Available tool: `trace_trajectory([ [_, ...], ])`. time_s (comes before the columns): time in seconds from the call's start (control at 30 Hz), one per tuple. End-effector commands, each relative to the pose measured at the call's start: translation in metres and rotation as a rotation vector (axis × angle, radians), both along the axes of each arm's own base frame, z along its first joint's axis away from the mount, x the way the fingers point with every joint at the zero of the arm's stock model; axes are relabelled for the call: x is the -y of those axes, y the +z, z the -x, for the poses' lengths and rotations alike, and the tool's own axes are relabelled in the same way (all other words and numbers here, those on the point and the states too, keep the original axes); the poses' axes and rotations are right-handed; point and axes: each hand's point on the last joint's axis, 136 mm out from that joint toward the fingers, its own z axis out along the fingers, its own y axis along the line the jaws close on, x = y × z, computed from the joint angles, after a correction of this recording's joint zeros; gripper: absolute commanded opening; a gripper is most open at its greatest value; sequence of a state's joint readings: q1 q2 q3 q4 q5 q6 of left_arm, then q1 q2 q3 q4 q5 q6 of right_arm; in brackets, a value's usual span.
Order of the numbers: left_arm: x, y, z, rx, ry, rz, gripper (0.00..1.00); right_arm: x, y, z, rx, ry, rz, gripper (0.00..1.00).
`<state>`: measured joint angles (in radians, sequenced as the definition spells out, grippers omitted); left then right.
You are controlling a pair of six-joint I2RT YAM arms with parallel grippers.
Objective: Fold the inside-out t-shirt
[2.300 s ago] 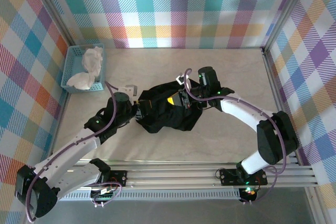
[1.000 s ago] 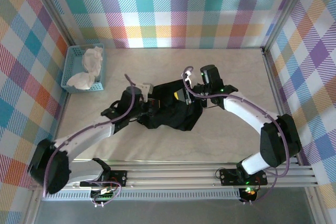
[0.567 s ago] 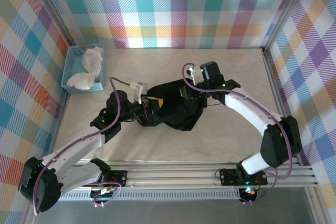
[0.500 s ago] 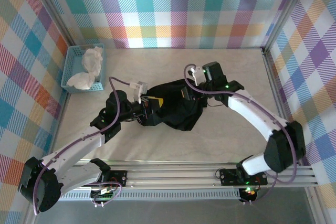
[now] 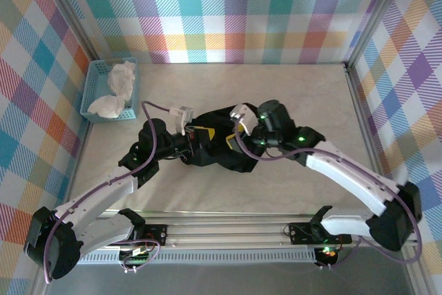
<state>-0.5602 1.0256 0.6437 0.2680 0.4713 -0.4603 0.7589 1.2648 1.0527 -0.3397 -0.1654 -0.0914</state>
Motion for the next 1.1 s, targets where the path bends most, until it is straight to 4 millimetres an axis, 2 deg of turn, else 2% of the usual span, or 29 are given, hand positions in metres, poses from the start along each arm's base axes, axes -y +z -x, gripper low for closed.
trace_trajectory([
  [0.0,-0.002,0.017,0.001,0.042,-0.007,0.034,0.0,-0.009,-0.013,-0.024,-0.016,-0.09,-0.016,0.39],
  [0.1,-0.002,0.018,0.004,0.044,-0.014,0.031,0.0,-0.013,-0.022,-0.046,-0.008,-0.154,-0.008,0.41],
  [0.2,-0.003,0.02,0.006,0.051,-0.02,0.031,0.0,-0.018,-0.037,-0.062,-0.017,-0.179,0.008,0.51],
  [0.33,-0.005,0.023,0.008,0.065,-0.015,0.034,0.0,-0.033,-0.062,-0.072,-0.046,-0.162,0.012,0.59],
  [0.4,-0.006,0.026,0.008,0.073,-0.01,0.037,0.0,-0.036,-0.073,-0.08,-0.057,-0.178,0.017,0.56],
  [0.43,-0.007,0.026,0.008,0.077,-0.005,0.036,0.0,-0.039,-0.074,-0.083,-0.061,-0.176,0.009,0.48],
  [0.47,-0.009,0.026,0.007,0.079,0.005,0.03,0.0,-0.041,-0.071,-0.083,-0.069,-0.166,-0.009,0.33],
  [0.53,-0.015,0.022,0.002,0.071,0.048,0.01,0.0,-0.042,-0.056,-0.079,-0.073,-0.13,-0.068,0.12],
  [0.57,-0.021,0.017,-0.002,0.057,0.084,-0.007,0.0,-0.041,-0.046,-0.074,-0.086,-0.098,-0.112,0.03],
  [0.6,-0.027,0.012,-0.007,0.043,0.126,-0.025,0.0,-0.038,-0.036,-0.068,-0.102,-0.074,-0.16,0.0],
  [0.73,-0.066,-0.016,-0.034,-0.048,0.376,-0.115,0.0,-0.022,0.006,-0.034,-0.225,0.085,-0.405,0.0],
  [0.8,-0.079,-0.029,-0.043,-0.101,0.442,-0.125,0.0,-0.016,0.023,-0.019,-0.263,0.153,-0.494,0.0],
  [0.93,-0.081,-0.049,-0.052,-0.165,0.449,-0.16,0.0,-0.011,0.043,0.003,-0.315,0.26,-0.581,0.0],
  [1.07,-0.078,-0.063,-0.054,-0.188,0.42,-0.239,0.09,-0.013,0.05,0.007,-0.329,0.303,-0.609,0.0],
])
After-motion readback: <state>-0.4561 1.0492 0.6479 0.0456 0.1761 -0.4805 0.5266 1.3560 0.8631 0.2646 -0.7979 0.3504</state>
